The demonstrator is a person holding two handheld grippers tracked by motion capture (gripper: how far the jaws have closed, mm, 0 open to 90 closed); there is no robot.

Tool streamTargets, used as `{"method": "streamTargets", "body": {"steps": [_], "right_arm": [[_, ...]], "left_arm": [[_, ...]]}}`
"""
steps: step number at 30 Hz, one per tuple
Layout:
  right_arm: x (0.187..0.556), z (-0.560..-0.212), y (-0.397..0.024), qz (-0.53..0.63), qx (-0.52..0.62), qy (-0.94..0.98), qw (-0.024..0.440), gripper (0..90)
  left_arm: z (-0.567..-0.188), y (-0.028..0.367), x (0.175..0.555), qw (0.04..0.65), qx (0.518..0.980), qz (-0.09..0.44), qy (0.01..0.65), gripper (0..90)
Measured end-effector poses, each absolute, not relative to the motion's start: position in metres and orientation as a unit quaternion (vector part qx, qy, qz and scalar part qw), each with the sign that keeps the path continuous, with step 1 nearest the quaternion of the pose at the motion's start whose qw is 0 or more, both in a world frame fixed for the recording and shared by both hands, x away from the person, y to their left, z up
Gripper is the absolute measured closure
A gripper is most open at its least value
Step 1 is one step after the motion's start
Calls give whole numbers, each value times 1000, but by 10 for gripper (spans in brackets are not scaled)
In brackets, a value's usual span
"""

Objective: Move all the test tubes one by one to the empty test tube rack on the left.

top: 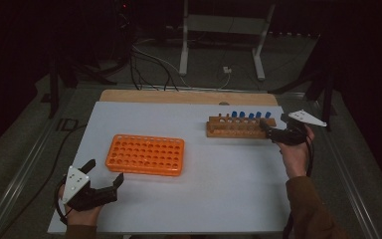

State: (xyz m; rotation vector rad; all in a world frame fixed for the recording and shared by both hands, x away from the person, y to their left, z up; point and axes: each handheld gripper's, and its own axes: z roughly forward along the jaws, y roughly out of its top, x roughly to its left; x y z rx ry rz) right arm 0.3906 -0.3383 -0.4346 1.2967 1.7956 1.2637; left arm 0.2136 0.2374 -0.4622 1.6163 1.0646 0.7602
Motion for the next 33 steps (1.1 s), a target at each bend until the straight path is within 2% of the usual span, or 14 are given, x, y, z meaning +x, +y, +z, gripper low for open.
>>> {"method": "streamTargets", "body": {"steps": [1,2,5,8,9,10,11,13,14,17,23,33], "right_arm": [[393,-437,-339,472,491,673,289,90],[397,-442,-340,468,497,673,284,151],[400,-445,-341,462,501,674,284,191],[406,-451,-341,436,516,674,299,316],[406,-451,-341,436,516,674,299,316],[408,-452,-341,430,519,676,299,350],[410,-454,-342,426,520,676,302,424],[413,-456,-342,425,523,674,304,492],[413,-456,-342,425,523,674,304,492],[417,-458,-341,423,523,678,297,573],[425,-465,-339,429,538,664,293,662],[431,-470,-333,415,542,663,308,733]], "left_arm": [[-462,237,214,507,670,316,441,8],[-462,237,214,507,670,315,441,8],[-462,237,214,506,671,314,441,8],[-463,237,214,505,673,314,440,8],[-462,237,214,505,673,315,440,8],[-462,236,214,506,673,315,440,8],[-462,236,214,506,673,314,439,8],[-462,236,214,505,673,314,439,8],[-462,236,214,505,673,314,439,8],[-462,236,214,506,673,314,439,8],[-463,237,214,508,672,313,439,8],[-463,237,214,507,673,311,439,8]]}}
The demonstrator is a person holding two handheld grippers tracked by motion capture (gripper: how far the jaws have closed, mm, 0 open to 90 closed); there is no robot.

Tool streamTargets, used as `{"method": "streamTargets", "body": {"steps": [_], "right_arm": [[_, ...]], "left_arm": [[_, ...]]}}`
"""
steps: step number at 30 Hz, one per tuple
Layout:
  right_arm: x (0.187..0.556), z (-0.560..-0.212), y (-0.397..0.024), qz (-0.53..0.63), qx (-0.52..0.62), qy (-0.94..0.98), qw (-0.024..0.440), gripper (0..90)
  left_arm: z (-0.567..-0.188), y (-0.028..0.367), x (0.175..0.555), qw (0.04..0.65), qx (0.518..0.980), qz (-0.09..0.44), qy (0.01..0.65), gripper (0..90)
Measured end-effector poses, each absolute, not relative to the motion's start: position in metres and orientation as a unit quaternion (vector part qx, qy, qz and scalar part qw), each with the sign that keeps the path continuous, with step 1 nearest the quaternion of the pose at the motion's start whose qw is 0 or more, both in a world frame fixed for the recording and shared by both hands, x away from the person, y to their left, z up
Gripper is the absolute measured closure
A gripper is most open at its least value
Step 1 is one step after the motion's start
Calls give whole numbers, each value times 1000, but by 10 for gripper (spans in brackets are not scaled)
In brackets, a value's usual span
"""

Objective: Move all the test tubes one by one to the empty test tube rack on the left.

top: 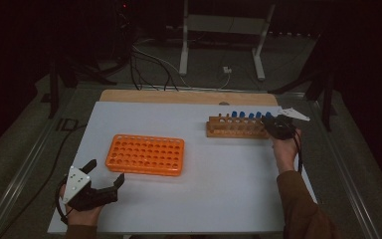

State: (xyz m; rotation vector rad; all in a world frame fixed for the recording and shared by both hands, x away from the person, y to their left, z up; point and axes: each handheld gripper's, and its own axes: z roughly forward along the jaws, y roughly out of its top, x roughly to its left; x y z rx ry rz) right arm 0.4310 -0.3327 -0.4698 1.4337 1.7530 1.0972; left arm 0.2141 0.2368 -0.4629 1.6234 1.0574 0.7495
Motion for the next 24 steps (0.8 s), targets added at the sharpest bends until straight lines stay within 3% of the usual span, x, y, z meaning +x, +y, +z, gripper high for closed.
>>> {"method": "streamTargets", "body": {"steps": [14,24], "right_arm": [[429,-463,-330,415,543,659,315,771],[421,-438,-330,428,526,651,341,773]], "left_arm": [[-463,236,214,506,676,308,438,8],[-463,235,214,506,678,307,436,8]]}}
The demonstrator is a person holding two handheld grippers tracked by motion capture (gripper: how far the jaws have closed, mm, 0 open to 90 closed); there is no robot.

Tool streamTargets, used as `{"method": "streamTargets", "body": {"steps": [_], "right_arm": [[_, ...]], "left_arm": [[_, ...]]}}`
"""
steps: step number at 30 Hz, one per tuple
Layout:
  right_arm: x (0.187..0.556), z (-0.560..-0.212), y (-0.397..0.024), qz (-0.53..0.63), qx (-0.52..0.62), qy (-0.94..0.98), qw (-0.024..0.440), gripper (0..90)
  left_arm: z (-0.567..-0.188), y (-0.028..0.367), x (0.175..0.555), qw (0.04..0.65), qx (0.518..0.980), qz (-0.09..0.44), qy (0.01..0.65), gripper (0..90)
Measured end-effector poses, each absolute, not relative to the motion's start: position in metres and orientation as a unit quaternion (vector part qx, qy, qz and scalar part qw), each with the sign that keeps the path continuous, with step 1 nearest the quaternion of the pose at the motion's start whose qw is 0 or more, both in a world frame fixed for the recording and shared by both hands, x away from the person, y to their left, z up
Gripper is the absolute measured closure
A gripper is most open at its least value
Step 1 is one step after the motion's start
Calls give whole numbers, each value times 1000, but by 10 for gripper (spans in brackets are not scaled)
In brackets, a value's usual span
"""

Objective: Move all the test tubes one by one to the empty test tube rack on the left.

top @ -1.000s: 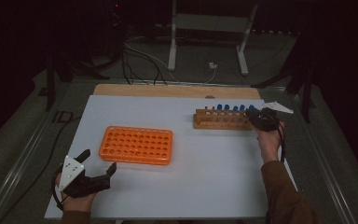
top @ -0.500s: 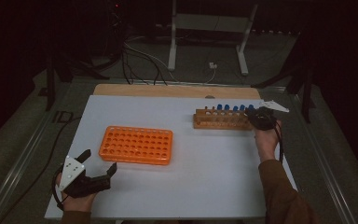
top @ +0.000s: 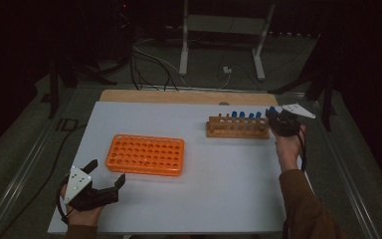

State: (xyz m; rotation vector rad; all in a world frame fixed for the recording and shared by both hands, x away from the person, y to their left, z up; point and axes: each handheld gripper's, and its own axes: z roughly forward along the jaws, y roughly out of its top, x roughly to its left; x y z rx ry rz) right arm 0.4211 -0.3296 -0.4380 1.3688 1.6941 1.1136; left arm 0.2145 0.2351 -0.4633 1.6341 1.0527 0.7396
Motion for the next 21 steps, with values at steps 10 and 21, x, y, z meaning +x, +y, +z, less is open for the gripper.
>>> {"method": "streamTargets", "body": {"steps": [10,21], "right_arm": [[416,-414,-331,440,510,649,354,773],[408,-400,-333,450,497,659,341,773]], "left_arm": [[-463,235,215,504,679,307,437,8],[-464,233,215,501,683,305,435,8]]}}
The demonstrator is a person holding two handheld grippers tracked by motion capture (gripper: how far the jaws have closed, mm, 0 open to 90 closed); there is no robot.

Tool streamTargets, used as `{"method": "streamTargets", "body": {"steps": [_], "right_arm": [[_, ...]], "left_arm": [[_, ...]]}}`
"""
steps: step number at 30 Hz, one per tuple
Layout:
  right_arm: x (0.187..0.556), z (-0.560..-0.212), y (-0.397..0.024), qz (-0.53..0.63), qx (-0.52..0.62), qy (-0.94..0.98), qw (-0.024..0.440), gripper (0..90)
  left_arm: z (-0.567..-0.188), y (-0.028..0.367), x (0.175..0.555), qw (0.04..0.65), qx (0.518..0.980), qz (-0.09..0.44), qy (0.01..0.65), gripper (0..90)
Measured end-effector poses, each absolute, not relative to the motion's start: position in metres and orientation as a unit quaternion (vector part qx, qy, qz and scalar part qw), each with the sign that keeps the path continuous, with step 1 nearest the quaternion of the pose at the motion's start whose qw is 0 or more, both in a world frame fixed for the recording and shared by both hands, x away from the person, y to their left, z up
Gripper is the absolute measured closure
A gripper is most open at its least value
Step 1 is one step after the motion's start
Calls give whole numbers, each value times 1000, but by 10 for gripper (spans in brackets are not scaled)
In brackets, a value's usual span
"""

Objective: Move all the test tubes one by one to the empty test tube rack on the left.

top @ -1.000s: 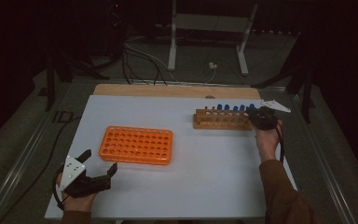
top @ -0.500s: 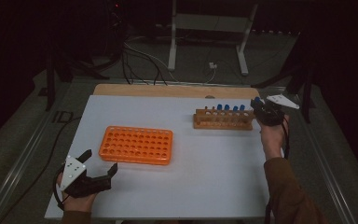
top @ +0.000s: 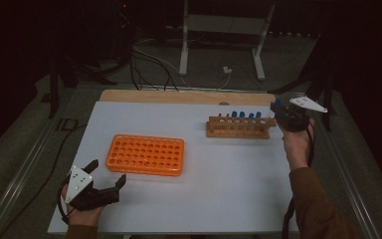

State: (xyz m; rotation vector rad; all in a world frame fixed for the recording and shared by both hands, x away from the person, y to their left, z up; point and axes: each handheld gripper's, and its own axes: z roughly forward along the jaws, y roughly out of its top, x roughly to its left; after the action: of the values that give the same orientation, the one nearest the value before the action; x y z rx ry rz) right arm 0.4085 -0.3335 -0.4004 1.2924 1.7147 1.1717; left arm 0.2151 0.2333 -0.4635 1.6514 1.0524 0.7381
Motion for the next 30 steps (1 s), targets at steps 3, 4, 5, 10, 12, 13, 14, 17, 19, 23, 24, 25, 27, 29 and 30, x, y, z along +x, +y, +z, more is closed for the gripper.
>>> {"method": "streamTargets", "body": {"steps": [3,4,5,10,12,13,14,17,19,23,24,25,27,29,30], "right_arm": [[405,-400,-332,457,494,664,328,773],[404,-400,-330,459,492,665,325,772],[403,-399,-329,462,488,667,321,773],[397,-396,-321,473,474,678,303,772],[394,-397,-315,480,470,682,289,773],[394,-398,-314,482,468,684,284,772],[393,-398,-311,483,466,686,281,772],[390,-402,-304,481,458,696,273,772],[389,-403,-302,481,455,699,270,772],[387,-407,-289,487,444,711,247,772],[387,-407,-289,487,444,711,247,772],[386,-408,-286,487,439,715,243,772],[384,-409,-280,488,432,721,237,772],[381,-409,-271,495,423,725,224,772],[380,-410,-269,497,421,726,221,772]], "left_arm": [[-464,232,216,500,683,303,438,8],[-464,231,216,501,683,302,437,8],[-464,230,217,502,683,301,437,8],[-462,222,219,507,686,296,429,8],[-462,218,220,509,685,295,429,8],[-461,216,222,509,688,293,427,8],[-461,213,224,508,690,291,426,8],[-460,205,230,510,697,289,414,8],[-458,200,234,510,699,287,411,8],[-453,186,245,511,705,270,411,8],[-453,182,248,510,709,269,406,8],[-452,177,250,506,714,270,402,8],[-451,168,256,503,722,271,390,8],[-450,160,261,503,726,271,383,8],[-448,153,265,507,726,269,378,8]]}}
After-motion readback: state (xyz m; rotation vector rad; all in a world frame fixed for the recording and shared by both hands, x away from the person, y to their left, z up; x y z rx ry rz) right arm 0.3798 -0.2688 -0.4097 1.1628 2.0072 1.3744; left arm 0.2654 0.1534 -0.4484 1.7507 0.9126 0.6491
